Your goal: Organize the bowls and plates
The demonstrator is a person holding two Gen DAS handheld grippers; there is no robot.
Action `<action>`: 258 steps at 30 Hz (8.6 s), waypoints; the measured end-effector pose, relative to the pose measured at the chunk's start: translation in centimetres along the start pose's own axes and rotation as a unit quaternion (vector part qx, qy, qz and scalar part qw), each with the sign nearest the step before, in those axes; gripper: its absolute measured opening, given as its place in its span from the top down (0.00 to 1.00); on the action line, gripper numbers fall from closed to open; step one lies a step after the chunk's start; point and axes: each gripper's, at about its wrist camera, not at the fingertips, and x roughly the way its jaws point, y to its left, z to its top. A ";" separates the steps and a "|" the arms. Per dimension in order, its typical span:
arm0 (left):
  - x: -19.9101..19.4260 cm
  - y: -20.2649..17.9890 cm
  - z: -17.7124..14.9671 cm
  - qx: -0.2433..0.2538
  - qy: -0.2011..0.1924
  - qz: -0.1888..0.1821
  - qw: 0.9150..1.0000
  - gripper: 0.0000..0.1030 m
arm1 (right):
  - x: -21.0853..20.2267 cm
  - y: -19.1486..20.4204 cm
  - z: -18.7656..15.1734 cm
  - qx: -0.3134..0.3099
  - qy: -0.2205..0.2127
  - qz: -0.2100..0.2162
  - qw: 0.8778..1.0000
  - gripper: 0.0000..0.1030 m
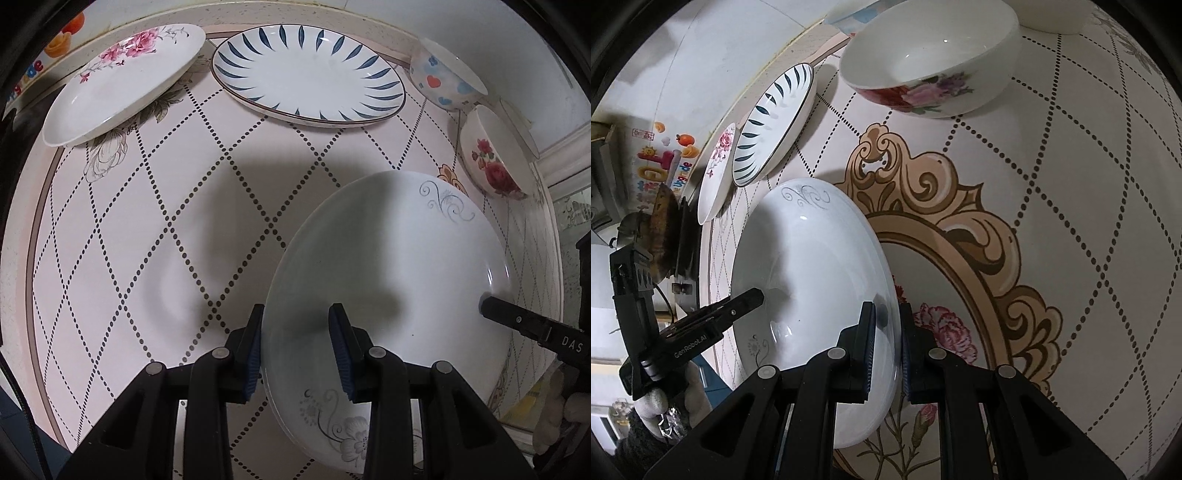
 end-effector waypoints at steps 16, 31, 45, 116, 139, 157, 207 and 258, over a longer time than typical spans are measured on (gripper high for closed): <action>-4.9 2.2 0.5 -0.035 -0.035 -0.020 0.999 0.69 | -1.9 0.9 1.2 0.011 0.031 -0.019 0.999 0.83; -4.7 21.4 9.0 -0.287 -0.088 0.013 0.954 0.61 | 3.3 22.5 16.4 -0.140 -0.011 0.076 0.987 0.55; 0.2 28.1 13.7 -0.322 -0.087 0.029 0.942 0.76 | 20.0 29.7 29.4 -0.164 0.051 0.037 0.984 0.80; 0.2 3.1 -1.2 -0.011 -0.018 0.021 1.000 0.80 | -1.9 2.0 -0.2 -0.022 -0.043 -0.011 0.999 0.86; 2.0 3.6 -1.1 -0.032 0.015 0.031 0.999 0.80 | -2.5 1.5 0.9 0.004 0.021 -0.001 1.000 0.83; -2.0 8.2 10.1 -0.119 -0.026 0.007 0.992 0.69 | -5.6 8.7 13.4 -0.039 -0.038 0.039 0.998 0.48; -0.1 7.3 15.0 -0.080 -0.045 -0.001 0.996 0.84 | 1.9 10.0 21.1 -0.062 -0.027 -0.033 0.997 0.90; 1.6 1.3 -1.3 -0.007 0.017 0.007 1.000 0.84 | -1.9 2.8 1.0 -0.045 0.016 -0.036 0.998 0.90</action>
